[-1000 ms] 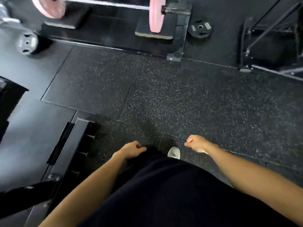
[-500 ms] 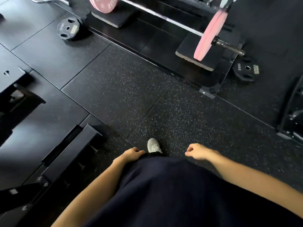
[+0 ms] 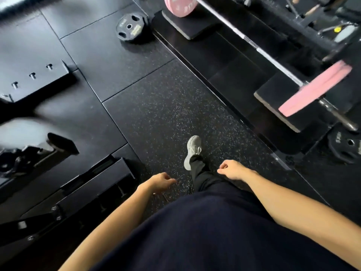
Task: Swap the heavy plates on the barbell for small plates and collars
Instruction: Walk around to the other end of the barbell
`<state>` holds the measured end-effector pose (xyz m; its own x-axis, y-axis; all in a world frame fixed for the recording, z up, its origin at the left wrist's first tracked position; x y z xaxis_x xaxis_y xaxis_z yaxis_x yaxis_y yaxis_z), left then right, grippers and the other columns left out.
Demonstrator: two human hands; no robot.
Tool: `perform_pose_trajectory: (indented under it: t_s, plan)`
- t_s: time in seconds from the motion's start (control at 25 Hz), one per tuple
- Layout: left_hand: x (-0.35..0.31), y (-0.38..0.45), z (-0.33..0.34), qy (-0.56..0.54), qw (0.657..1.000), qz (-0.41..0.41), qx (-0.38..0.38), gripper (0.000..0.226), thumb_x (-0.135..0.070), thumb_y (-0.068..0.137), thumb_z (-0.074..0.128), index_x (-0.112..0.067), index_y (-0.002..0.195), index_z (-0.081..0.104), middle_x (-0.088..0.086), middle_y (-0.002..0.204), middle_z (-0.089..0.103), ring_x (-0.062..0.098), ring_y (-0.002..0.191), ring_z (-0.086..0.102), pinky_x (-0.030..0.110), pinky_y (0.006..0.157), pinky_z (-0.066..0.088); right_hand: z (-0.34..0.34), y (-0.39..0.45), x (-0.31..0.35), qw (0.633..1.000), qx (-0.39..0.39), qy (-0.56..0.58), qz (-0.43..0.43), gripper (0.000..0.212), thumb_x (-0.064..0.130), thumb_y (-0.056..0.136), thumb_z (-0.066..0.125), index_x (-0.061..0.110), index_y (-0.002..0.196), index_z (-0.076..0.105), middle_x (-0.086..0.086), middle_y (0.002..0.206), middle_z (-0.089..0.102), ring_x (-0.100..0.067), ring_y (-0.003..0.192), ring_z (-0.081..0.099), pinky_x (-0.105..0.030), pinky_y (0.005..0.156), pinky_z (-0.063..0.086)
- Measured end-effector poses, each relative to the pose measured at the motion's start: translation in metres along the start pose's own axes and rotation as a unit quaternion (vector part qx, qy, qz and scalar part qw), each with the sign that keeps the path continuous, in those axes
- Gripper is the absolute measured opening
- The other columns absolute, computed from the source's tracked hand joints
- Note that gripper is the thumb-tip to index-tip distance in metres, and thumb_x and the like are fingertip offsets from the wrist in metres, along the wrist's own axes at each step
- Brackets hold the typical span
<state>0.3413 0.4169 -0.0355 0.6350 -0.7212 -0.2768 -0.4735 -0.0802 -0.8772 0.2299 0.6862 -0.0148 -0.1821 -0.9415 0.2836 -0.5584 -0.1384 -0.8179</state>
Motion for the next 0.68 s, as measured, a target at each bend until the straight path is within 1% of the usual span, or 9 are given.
perform_pose_trajectory:
  t_s: [0.08,0.16,0.24,0.32,0.44,0.56,0.68]
  plan:
    - [-0.008,0.027,-0.042,-0.004,1.000,-0.017,0.000,0.047,-0.049,0.093,0.054,-0.012,0.123,0.057,0.008,0.124,0.062,0.023,0.110,0.059,0.027,0.086,0.046,-0.035,0.047,0.037,1.000,0.015,-0.019,-0.016,0.029,0.035,0.089,0.063,0.016,0.111,0.062,-0.004,0.115,0.063,-0.022,0.109,0.058,-0.034,0.095,0.045]
    - [-0.019,0.054,-0.098,-0.022,0.999,-0.034,-0.007,0.048,-0.049,0.093,0.053,-0.012,0.123,0.057,0.008,0.127,0.061,0.024,0.115,0.057,0.028,0.091,0.045,-0.076,0.092,0.078,0.998,0.031,-0.046,-0.027,0.027,0.036,0.090,0.061,0.018,0.111,0.061,-0.003,0.114,0.062,-0.022,0.108,0.057,-0.034,0.095,0.045]
    - [-0.029,0.071,-0.159,-0.060,0.996,-0.052,-0.035,0.047,-0.049,0.093,0.053,-0.013,0.122,0.058,0.007,0.126,0.062,0.024,0.115,0.057,0.029,0.091,0.044,-0.115,0.132,0.125,0.994,0.044,-0.089,-0.040,0.028,0.036,0.090,0.061,0.018,0.112,0.060,-0.004,0.116,0.062,-0.023,0.110,0.057,-0.034,0.095,0.045]
    - [-0.035,0.083,-0.218,-0.097,0.990,-0.055,-0.083,0.044,-0.050,0.092,0.052,-0.016,0.119,0.060,0.005,0.124,0.063,0.022,0.114,0.057,0.028,0.090,0.043,-0.151,0.167,0.174,0.989,0.051,-0.125,-0.060,0.031,0.036,0.090,0.061,0.017,0.114,0.061,-0.005,0.120,0.063,-0.023,0.114,0.056,-0.033,0.095,0.044]
    - [-0.030,0.101,-0.283,-0.169,0.972,-0.074,-0.147,0.040,-0.050,0.090,0.053,-0.018,0.114,0.061,0.004,0.117,0.066,0.021,0.108,0.060,0.029,0.086,0.044,-0.192,0.209,0.249,0.981,0.053,-0.164,-0.090,0.030,0.038,0.088,0.063,0.020,0.111,0.063,-0.004,0.118,0.065,-0.023,0.110,0.059,-0.032,0.093,0.045]
    - [-0.020,0.127,-0.323,-0.211,0.963,-0.099,-0.134,0.041,-0.047,0.092,0.053,-0.015,0.118,0.057,0.006,0.124,0.064,0.022,0.113,0.059,0.030,0.091,0.043,-0.216,0.254,0.326,0.971,0.068,-0.194,-0.121,0.032,0.038,0.088,0.062,0.020,0.114,0.061,-0.005,0.119,0.065,-0.023,0.109,0.059,-0.033,0.095,0.046]
    - [-0.008,0.160,-0.368,-0.255,0.954,-0.113,-0.109,0.046,-0.048,0.094,0.048,-0.014,0.125,0.053,0.007,0.131,0.059,0.023,0.120,0.054,0.030,0.093,0.038,-0.233,0.297,0.392,0.961,0.079,-0.229,-0.131,0.043,0.040,0.088,0.061,0.018,0.125,0.055,-0.006,0.128,0.060,-0.024,0.115,0.056,-0.037,0.099,0.044]
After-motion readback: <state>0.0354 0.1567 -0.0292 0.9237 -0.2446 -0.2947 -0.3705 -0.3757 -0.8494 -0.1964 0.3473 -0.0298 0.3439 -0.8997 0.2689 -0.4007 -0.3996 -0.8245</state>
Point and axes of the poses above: each hand's wrist, its own y-axis towards the middle knuckle, its own z-axis out of the palm, x = y × z, the point moved 2 cm from there along y, towards the middle knuckle
